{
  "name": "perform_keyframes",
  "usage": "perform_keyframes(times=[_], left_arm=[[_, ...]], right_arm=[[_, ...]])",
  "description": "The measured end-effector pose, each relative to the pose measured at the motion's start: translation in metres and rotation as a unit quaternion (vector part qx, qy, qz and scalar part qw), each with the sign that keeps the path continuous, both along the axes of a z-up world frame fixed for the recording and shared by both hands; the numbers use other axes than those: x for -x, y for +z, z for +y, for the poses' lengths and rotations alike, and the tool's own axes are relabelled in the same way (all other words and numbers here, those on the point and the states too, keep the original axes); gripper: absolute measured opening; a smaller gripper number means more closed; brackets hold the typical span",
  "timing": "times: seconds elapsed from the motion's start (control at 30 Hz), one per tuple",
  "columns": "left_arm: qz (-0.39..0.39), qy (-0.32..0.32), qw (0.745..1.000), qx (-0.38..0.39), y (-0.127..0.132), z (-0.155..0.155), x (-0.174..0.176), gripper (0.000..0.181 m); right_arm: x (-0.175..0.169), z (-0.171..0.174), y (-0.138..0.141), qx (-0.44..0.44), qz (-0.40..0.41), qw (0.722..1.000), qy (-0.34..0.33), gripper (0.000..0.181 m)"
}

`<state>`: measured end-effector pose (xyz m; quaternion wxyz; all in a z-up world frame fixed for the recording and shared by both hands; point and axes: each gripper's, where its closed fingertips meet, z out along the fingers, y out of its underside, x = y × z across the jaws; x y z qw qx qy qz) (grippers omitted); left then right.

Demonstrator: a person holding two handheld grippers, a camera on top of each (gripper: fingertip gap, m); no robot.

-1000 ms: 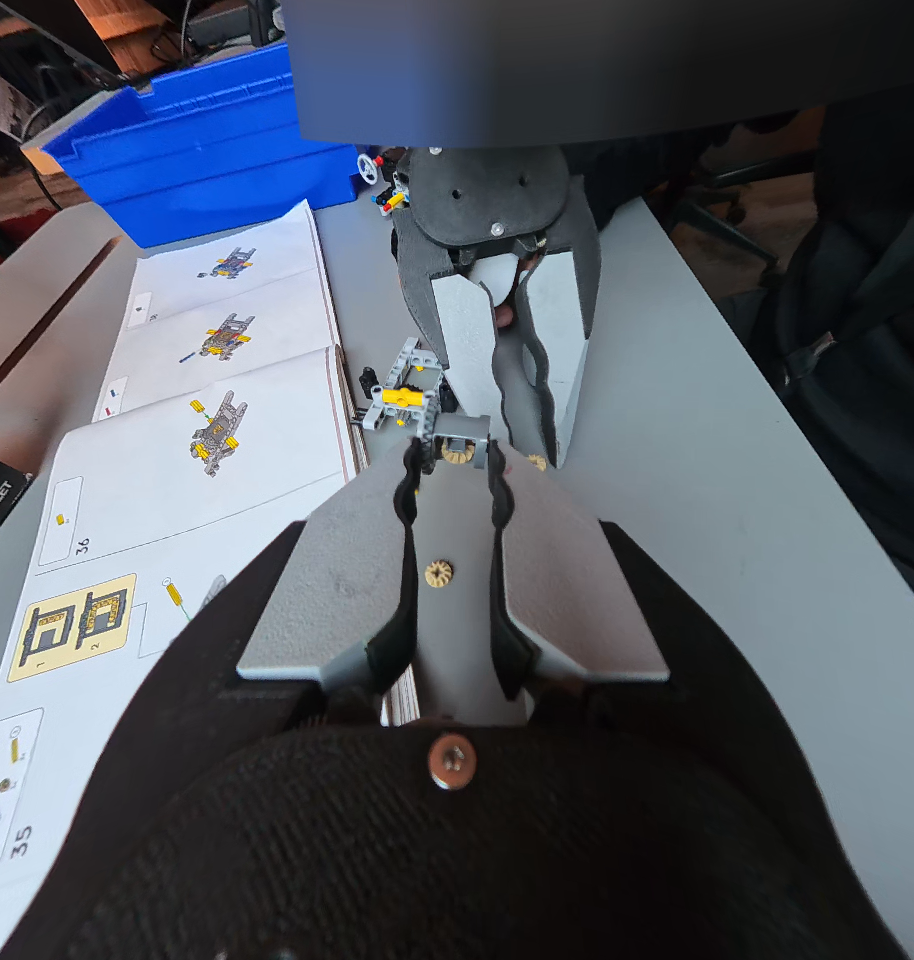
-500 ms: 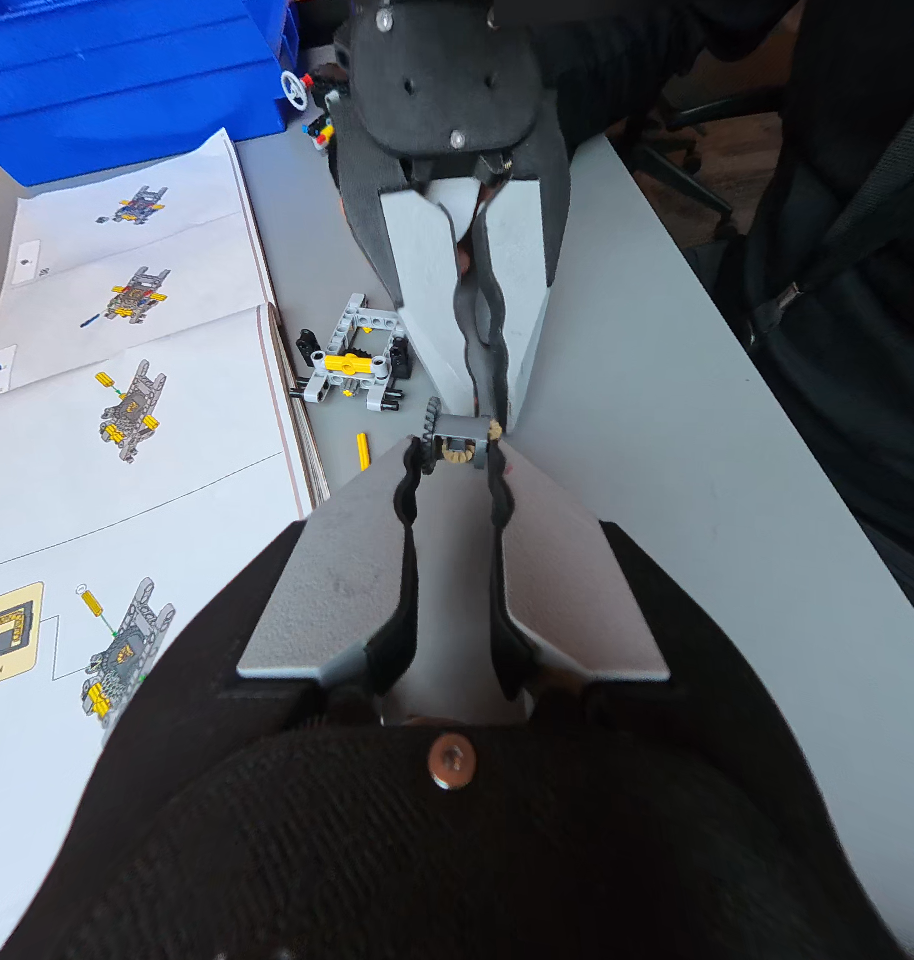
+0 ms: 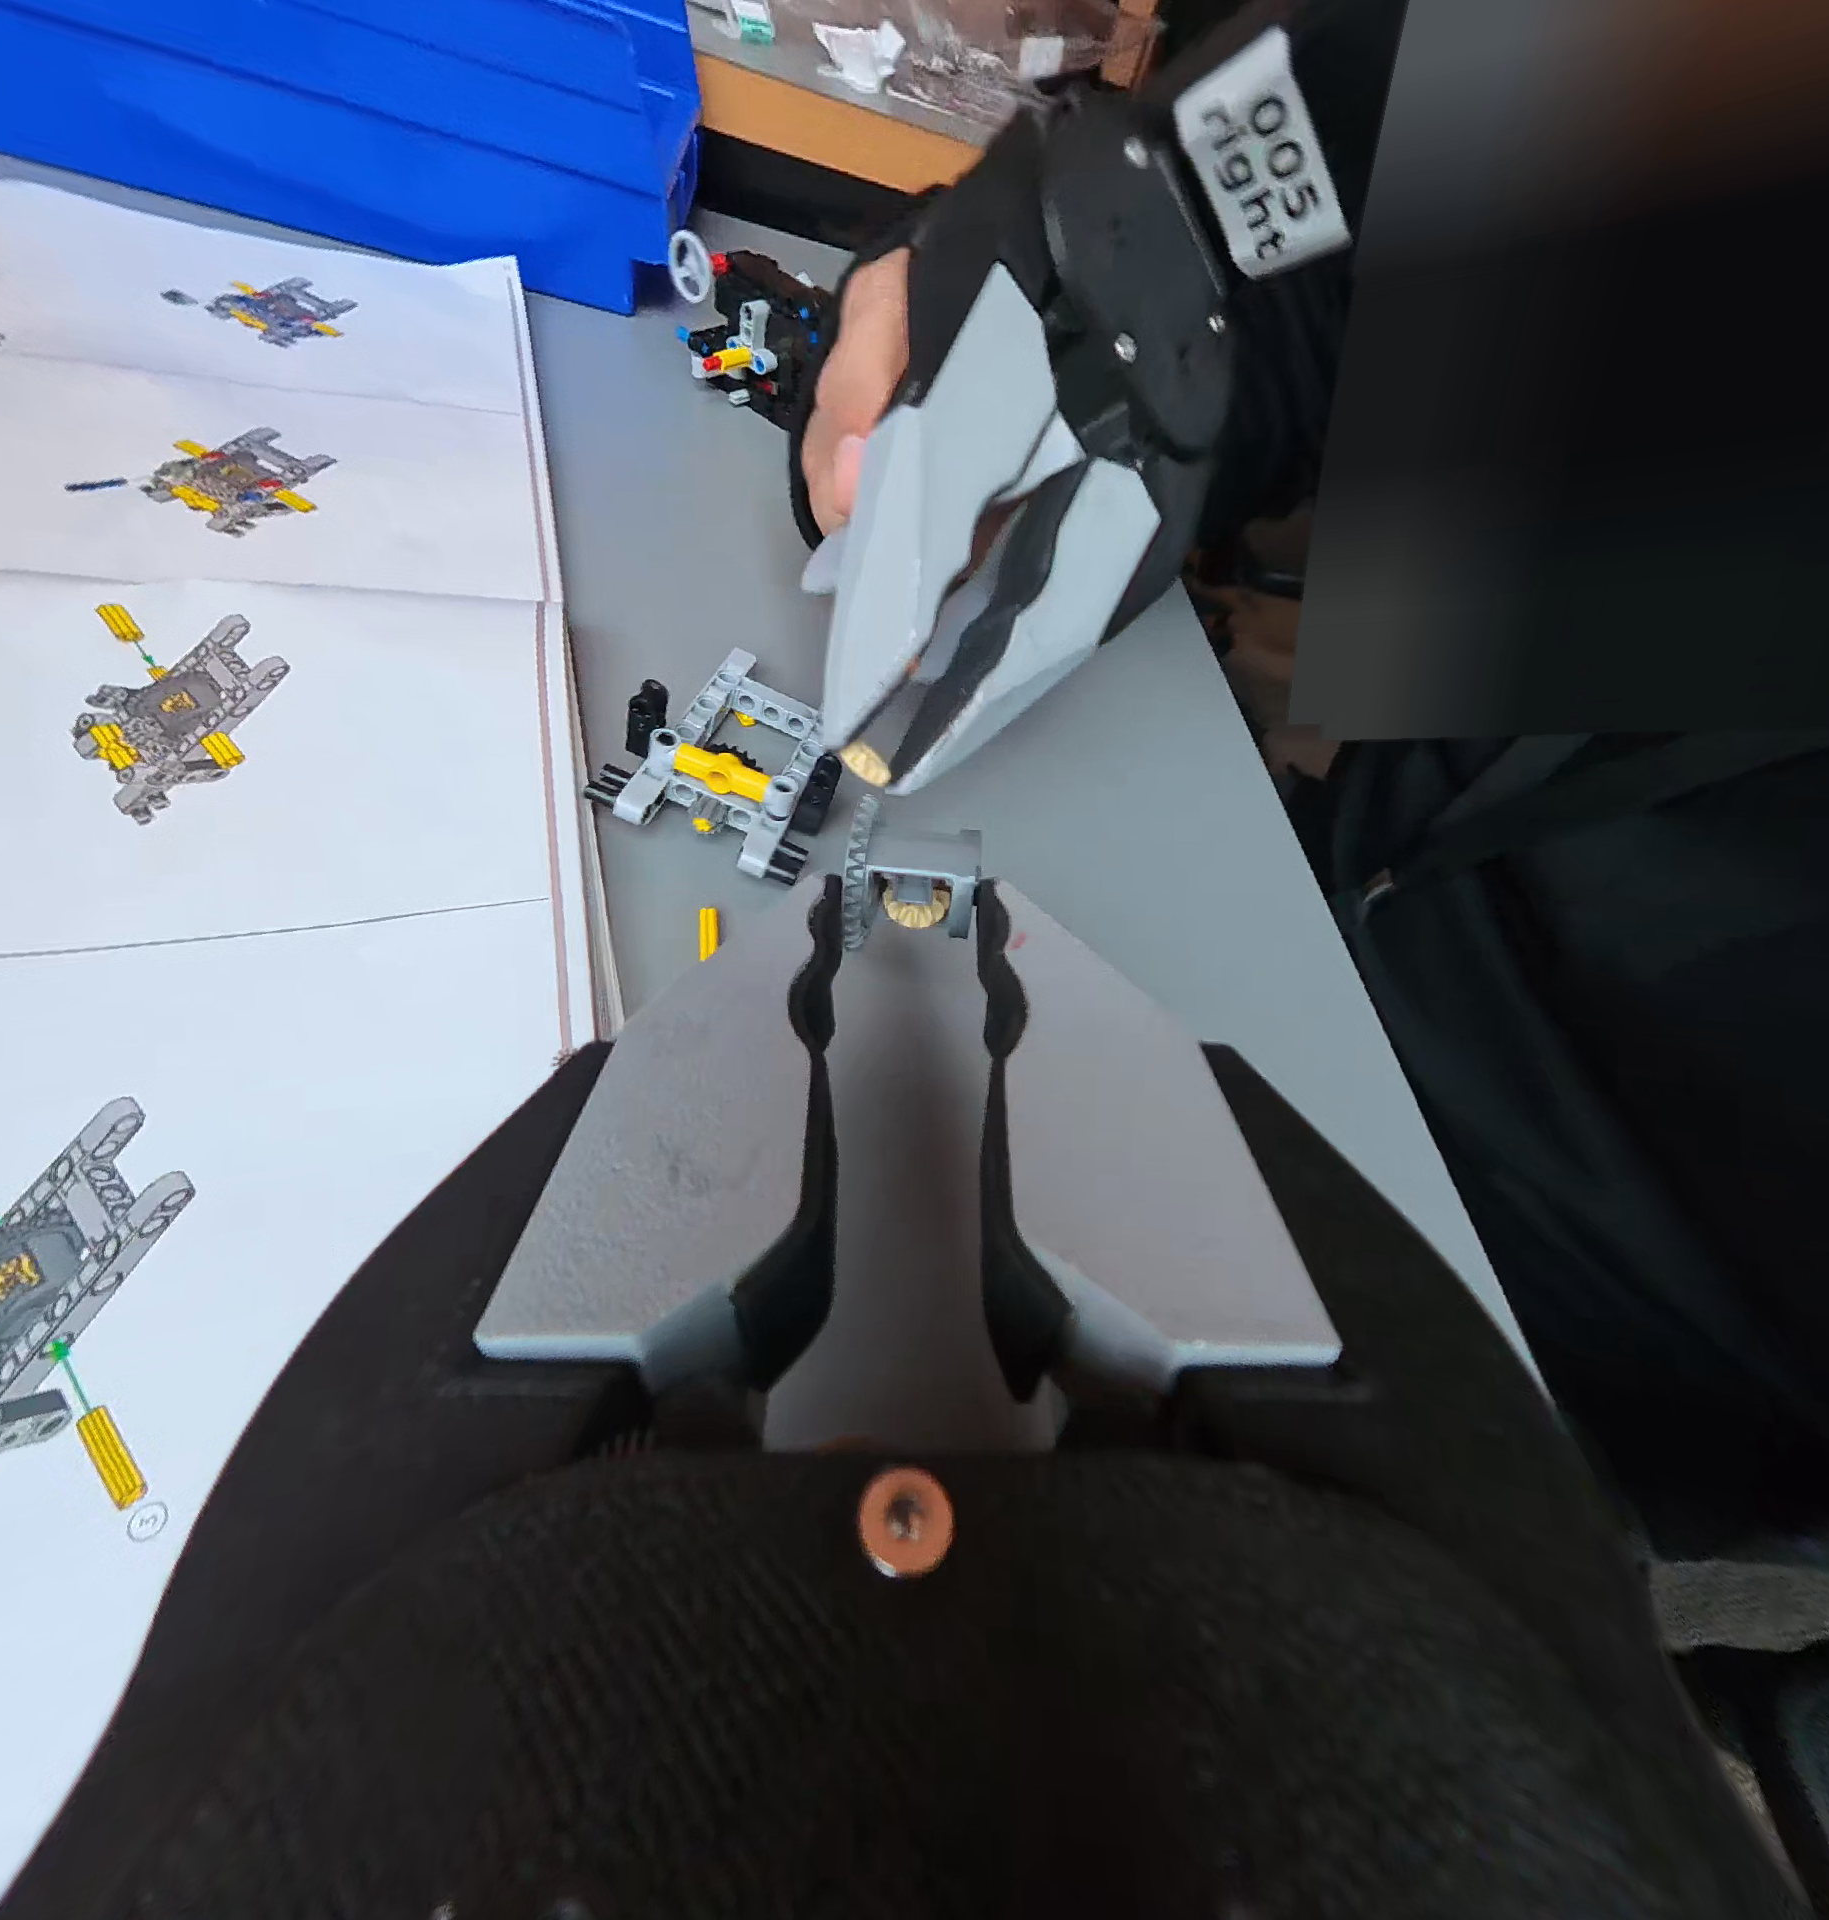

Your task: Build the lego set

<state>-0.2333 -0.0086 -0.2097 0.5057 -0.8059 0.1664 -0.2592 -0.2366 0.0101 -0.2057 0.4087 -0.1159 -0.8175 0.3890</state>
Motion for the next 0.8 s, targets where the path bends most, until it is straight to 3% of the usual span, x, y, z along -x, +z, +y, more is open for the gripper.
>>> perform_keyframes(times=[0.37, 0.8], left_arm=[[-0.056, 0.04, 0.997, 0.039, -0.003, 0.005, 0.013, 0.023], [-0.021, 0.034, 0.998, 0.056, -0.011, 0.004, 0.01, 0.023]], right_arm=[[0.0, -0.001, -0.004, -0.05, 0.032, 0.998, -0.007, 0.008], [-0.008, -0.009, -0.024, -0.085, -0.005, 0.996, 0.021, 0.008]])
